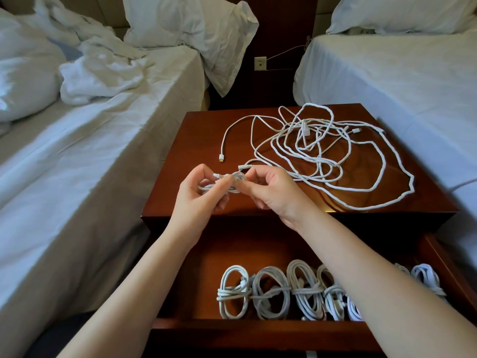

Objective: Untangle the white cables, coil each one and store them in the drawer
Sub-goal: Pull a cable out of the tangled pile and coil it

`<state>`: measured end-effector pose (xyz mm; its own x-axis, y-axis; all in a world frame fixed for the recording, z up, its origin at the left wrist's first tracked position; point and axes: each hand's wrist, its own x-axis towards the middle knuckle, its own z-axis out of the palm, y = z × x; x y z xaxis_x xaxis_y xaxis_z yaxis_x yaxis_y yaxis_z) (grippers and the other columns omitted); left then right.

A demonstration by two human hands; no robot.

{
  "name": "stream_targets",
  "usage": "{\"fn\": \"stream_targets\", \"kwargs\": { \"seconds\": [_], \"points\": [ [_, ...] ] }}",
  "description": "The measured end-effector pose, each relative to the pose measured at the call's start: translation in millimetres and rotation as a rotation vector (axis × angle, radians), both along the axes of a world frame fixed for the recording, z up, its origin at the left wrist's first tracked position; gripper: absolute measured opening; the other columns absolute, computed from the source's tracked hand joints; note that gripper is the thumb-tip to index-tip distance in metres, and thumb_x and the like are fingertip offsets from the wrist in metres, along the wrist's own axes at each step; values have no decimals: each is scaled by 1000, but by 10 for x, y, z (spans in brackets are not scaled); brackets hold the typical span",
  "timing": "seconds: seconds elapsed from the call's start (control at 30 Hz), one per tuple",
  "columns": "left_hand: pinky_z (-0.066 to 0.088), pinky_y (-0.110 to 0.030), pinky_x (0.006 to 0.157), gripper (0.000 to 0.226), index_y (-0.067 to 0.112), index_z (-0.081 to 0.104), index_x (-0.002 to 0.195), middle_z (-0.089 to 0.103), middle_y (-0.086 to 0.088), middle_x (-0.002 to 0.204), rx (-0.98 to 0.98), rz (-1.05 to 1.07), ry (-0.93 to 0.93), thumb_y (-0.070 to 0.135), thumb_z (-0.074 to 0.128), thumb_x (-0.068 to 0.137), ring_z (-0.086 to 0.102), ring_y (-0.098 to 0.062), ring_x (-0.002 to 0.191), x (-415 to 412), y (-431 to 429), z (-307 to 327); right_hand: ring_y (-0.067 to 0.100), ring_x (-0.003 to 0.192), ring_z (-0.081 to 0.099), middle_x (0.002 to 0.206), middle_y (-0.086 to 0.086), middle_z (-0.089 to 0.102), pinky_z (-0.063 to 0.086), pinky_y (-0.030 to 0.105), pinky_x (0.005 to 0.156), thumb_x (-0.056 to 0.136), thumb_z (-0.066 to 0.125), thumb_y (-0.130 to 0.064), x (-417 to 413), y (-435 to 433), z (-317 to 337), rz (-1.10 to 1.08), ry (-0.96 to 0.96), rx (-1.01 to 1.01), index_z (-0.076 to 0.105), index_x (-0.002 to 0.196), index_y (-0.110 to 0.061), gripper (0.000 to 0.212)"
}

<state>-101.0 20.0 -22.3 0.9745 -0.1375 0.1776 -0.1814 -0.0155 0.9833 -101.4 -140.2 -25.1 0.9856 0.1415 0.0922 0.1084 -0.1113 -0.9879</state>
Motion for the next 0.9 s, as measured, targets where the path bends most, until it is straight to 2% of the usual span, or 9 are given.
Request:
{"fn": "stream_targets", "kwargs": {
  "seconds": [0.1, 0.2, 0.23, 0.3, 0.4, 0.5, 0.7, 0.8, 0.9],
  "points": [
    [43, -26, 56, 30, 18, 52, 77, 60, 1, 67, -39, -14, 43, 47, 53, 83, 54, -12, 60, 16, -18, -6, 3, 41, 43, 47, -6, 49, 37, 10, 59, 86, 72, -29, 22, -11, -6, -54, -51, -62, 60, 70, -9, 28],
    [42, -26, 57, 28, 16, 50, 79, 63, 3, 72, -40, -13, 74, 40, 48, 93, 53, -11, 62, 40, -19, -40, -10, 46, 49, 45, -16, 53, 35, 17, 62, 84, 73, -30, 40, -5, -26, -131, -105, -166, 60, 67, -5, 33],
    [41, -25, 56, 26, 16, 49, 78, 63, 2, 73, -32, -19, 70, 38, 50, 93, 53, -12, 62, 43, -15, -52, -11, 47, 50, 45, -16, 54, 37, 18, 65, 84, 72, -31, 40, -8, -31, -144, -120, -200, 61, 68, -3, 34],
    [41, -24, 54, 26, 19, 49, 74, 63, -2, 74, -25, -32, 63, 42, 54, 87, 52, -13, 61, 44, -6, -59, -1, 45, 49, 48, -10, 54, 39, 17, 70, 86, 70, -33, 30, -15, -42, -126, -136, -224, 63, 71, -3, 34],
    [41, -26, 56, 28, 19, 53, 74, 62, -10, 79, -39, -50, 97, 41, 65, 85, 51, -15, 61, 59, 18, -41, 6, 45, 48, 51, -9, 54, 39, 10, 62, 89, 68, -35, 26, -34, -65, -81, -118, -236, 65, 75, -8, 30],
    [40, -26, 57, 27, 11, 63, 88, 56, -14, 81, -62, -115, 123, 37, 59, 83, 49, -16, 64, 81, 39, -48, 4, 46, 48, 51, -12, 54, 40, 11, 56, 90, 66, -35, 38, -57, -66, -55, -103, -269, 65, 79, -10, 28],
    [43, -27, 61, 35, 5, 64, 92, 59, -4, 71, 46, -152, 114, 39, 64, 82, 52, -15, 65, 109, 67, -85, 3, 49, 51, 59, -3, 58, 41, 14, 55, 92, 65, -26, 42, -109, -69, -31, -118, -389, 66, 85, -12, 16],
    [43, -25, 60, 34, 5, 64, 92, 59, -2, 70, 38, -157, 127, 37, 60, 80, 52, -13, 64, 114, 76, -86, 4, 52, 54, 64, -1, 60, 45, 17, 53, 94, 63, -24, 45, -90, -75, -43, -74, -336, 67, 91, -13, 12],
    [42, -26, 60, 25, 8, 63, 86, 58, -3, 71, -3, -129, 139, 32, 58, 81, 51, -13, 65, 120, 67, -78, 6, 54, 56, 68, -2, 62, 47, 20, 53, 95, 61, -21, 46, -73, -52, -11, -35, -275, 68, 97, -12, 11]
  ]
}}
